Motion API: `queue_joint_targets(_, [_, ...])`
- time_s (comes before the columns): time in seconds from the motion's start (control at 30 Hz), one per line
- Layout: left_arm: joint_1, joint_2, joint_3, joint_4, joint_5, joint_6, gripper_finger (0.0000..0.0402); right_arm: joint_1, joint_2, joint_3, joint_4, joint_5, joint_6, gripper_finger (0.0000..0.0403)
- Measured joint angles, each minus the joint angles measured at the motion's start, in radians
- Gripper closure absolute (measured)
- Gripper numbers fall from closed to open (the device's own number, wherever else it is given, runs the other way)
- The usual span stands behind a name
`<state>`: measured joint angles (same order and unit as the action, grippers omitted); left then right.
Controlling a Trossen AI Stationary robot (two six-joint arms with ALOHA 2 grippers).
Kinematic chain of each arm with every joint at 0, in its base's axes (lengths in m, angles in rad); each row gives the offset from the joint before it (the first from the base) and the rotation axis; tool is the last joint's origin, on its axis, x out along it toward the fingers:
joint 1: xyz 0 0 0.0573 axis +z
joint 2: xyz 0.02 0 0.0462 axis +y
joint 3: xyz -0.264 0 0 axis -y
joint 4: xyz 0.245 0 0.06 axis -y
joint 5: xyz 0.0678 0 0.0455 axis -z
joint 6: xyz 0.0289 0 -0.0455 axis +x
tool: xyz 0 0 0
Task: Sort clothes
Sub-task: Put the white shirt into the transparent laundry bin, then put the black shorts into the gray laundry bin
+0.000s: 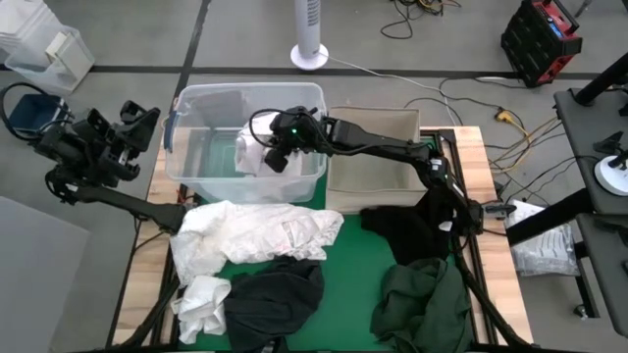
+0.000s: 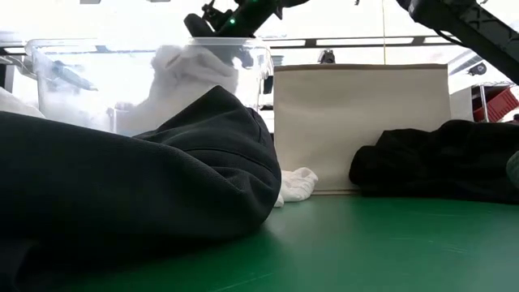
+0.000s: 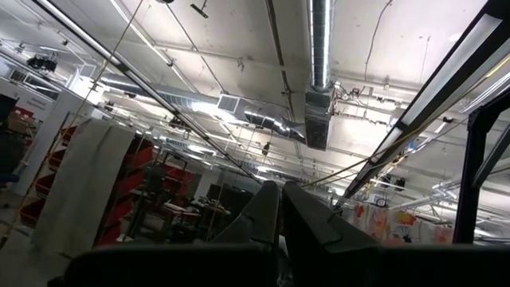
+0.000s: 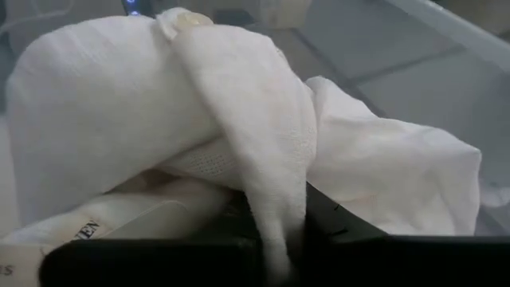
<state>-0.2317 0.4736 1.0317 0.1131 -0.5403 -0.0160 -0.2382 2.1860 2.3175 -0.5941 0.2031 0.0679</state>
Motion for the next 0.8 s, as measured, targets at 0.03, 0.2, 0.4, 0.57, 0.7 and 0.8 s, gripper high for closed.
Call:
queue_joint_targets(0.03, [0.0, 0.0, 0.0, -0.002, 0.0, -0.002, 0.0402, 0.0, 0.0, 0.002, -0.008, 0.0, 0.001, 0.0356])
queue_joint_targets(0.2, [0.0, 0.0, 0.0, -0.009, 0.0, -0.006, 0.0402, 0.003, -0.001, 0.015, -0.01, 0.007, 0.012, 0.0289])
queue_joint_targets(0.4, [0.0, 0.0, 0.0, -0.021, 0.0, -0.019, 0.0402, 0.003, -0.005, 0.019, -0.016, 0.008, 0.018, 0.0225])
queue_joint_targets(0.57, [0.0, 0.0, 0.0, -0.029, 0.0, -0.027, 0.0402, 0.005, -0.011, 0.019, -0.023, 0.008, 0.013, 0.0186])
queue_joint_targets(0.7, [0.0, 0.002, 0.0, -0.034, 0.0, -0.028, 0.0402, 0.007, -0.03, 0.019, -0.027, 0.008, -0.018, 0.0169])
queue_joint_targets(0.8, [0.0, 0.003, 0.0, -0.039, 0.0, -0.029, 0.0402, 0.012, -0.06, 0.019, -0.033, 0.008, -0.047, 0.0163])
